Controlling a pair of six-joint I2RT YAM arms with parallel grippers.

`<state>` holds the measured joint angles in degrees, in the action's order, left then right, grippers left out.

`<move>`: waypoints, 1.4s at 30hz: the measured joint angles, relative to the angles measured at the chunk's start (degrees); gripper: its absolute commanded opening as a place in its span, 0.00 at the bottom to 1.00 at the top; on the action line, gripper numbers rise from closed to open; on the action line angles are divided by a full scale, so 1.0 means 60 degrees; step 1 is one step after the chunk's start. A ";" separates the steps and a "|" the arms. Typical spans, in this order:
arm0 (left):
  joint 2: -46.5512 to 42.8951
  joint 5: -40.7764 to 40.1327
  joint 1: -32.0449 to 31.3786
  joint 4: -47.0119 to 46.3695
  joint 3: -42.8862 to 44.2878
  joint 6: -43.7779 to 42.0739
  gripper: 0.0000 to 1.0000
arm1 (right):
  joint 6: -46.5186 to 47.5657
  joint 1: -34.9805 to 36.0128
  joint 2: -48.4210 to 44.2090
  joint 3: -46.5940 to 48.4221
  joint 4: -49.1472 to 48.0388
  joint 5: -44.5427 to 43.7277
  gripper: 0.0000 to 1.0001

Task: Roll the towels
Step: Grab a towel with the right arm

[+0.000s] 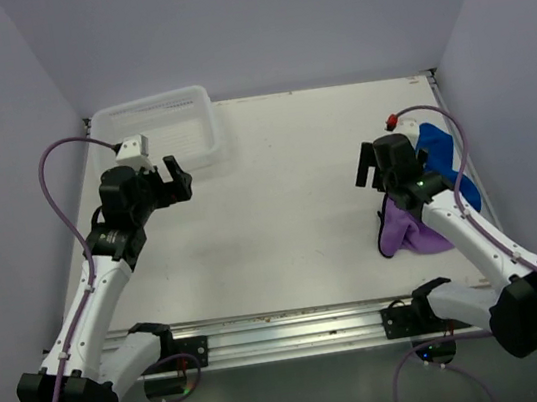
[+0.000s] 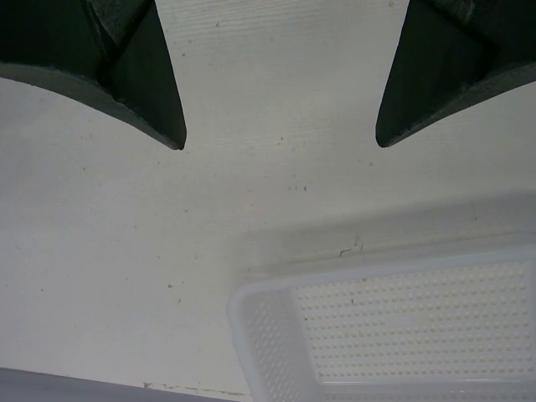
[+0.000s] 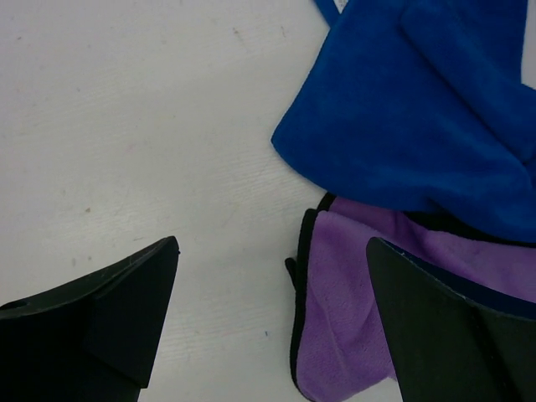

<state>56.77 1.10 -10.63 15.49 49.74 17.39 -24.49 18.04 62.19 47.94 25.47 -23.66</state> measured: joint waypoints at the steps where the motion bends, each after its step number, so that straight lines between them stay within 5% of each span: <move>1: -0.0004 -0.0004 0.0000 0.0004 0.0000 0.0000 1.00 | 0.0025 0.0000 0.0197 0.0149 0.0069 -0.0259 0.99; 6: -0.0047 -0.0015 0.0000 0.0004 0.0000 0.0000 1.00 | 0.0087 -0.0011 0.1271 0.0692 0.0073 -0.1464 0.99; 13: -0.0106 0.0004 0.0000 0.0000 0.0000 0.0004 1.00 | 0.0095 -0.0280 0.3020 0.1191 -0.0087 -0.2069 0.82; 20: -0.0109 0.0138 0.0000 0.0000 0.0000 0.0004 0.99 | 0.0382 -0.0521 0.5009 0.2218 -0.0375 -0.1872 0.69; 34: -0.0106 0.0295 0.0000 -0.0004 -0.0033 0.0004 1.00 | 0.0433 -0.2164 0.6943 0.2688 -0.0892 -0.0262 0.61; 37: -0.0066 0.0357 0.0000 -0.0004 -0.0033 0.0004 1.00 | 0.0415 -0.2244 0.7220 0.2863 -0.0838 0.0127 0.54; 42: -0.0011 0.0470 0.0000 -0.0007 -0.0044 0.0004 0.99 | 0.0397 -0.2240 0.7395 0.3115 -0.0765 0.0426 0.22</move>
<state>56.71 3.92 -10.63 15.44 49.47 17.41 -22.11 4.60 106.56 66.63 20.88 -21.10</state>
